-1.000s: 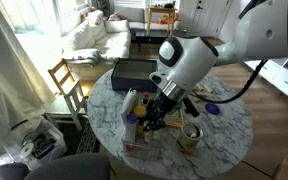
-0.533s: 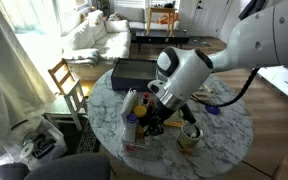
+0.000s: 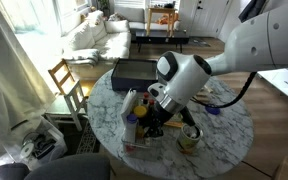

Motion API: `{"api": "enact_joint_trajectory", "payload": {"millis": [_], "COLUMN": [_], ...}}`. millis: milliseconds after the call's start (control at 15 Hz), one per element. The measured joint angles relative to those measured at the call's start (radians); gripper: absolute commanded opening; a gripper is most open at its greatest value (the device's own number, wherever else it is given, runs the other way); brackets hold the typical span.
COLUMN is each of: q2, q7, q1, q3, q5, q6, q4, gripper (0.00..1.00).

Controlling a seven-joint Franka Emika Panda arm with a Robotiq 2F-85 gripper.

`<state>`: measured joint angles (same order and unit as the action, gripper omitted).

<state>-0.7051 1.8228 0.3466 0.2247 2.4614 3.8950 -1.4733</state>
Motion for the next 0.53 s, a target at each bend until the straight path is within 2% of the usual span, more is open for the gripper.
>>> {"api": "enact_joint_trajectory", "payload": {"millis": [533], "q2": [-0.001], "q7": [-0.054], "q1": [0.007], "q3": [-0.006], "q5": [-0.019], "q6": [-0.033], "q4": [-0.01], "gripper": [0.12]}}
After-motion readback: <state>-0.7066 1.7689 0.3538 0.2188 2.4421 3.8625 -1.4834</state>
